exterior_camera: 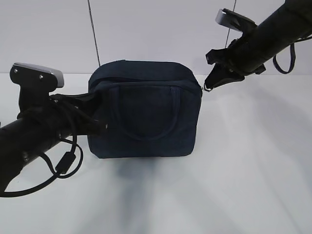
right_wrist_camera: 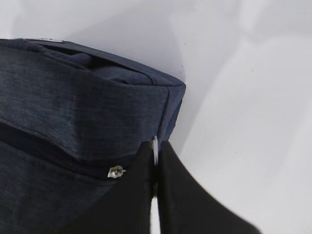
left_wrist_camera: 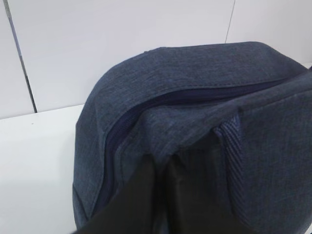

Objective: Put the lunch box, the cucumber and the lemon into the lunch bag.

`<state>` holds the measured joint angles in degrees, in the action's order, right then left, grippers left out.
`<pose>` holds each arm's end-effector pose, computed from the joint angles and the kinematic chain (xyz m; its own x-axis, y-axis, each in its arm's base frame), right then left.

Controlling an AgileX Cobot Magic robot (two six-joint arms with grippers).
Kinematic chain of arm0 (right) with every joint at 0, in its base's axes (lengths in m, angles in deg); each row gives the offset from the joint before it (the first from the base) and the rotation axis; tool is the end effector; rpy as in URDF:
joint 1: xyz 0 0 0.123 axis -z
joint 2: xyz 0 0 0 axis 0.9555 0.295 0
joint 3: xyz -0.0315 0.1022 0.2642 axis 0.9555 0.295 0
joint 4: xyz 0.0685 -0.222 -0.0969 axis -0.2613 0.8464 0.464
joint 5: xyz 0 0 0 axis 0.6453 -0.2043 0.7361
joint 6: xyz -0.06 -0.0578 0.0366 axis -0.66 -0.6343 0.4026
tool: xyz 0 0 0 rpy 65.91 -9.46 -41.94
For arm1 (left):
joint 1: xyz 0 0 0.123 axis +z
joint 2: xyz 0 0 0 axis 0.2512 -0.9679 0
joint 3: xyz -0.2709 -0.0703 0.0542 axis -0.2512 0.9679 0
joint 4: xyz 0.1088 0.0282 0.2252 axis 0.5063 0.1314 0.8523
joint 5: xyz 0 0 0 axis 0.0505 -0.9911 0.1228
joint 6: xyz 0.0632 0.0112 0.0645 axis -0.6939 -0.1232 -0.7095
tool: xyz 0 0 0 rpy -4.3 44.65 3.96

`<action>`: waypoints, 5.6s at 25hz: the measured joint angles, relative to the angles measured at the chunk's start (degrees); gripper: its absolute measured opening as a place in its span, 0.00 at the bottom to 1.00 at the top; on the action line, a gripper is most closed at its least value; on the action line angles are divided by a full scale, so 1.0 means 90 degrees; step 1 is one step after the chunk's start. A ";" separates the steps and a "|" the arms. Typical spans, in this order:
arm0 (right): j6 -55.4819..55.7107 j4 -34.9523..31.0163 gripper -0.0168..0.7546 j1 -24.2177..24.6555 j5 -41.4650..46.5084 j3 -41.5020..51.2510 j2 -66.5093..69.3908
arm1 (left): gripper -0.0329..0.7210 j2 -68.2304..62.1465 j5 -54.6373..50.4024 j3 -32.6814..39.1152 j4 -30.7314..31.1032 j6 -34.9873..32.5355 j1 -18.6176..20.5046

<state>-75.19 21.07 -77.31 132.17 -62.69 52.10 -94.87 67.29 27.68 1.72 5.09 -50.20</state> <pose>0.4201 0.0745 0.2445 -0.8665 -0.1477 -0.4768 -0.3493 0.8618 0.3678 0.2486 -0.1599 0.1642 -0.2032 0.0088 -0.9791 0.4224 0.9029 -0.0796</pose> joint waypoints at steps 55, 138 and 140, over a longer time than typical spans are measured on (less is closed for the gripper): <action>-0.1615 -0.1978 0.05 0.0015 -0.1183 0.0904 0.0969 | 0.06 0.0000 -0.0015 0.0000 0.0047 0.0000 0.0000; 0.2409 0.3517 0.72 -0.1188 0.2265 0.4708 -1.0607 | 0.66 0.9208 -1.3856 -0.1658 0.0927 0.0110 0.0000; 0.2409 0.3581 0.72 -0.1188 0.2265 0.5158 -1.0917 | 0.66 0.9285 -1.3856 -0.1330 0.0967 0.0110 0.0000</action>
<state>-53.51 53.30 -88.00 152.56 -16.27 -46.15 -11.30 -57.41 15.71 10.42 6.08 -50.20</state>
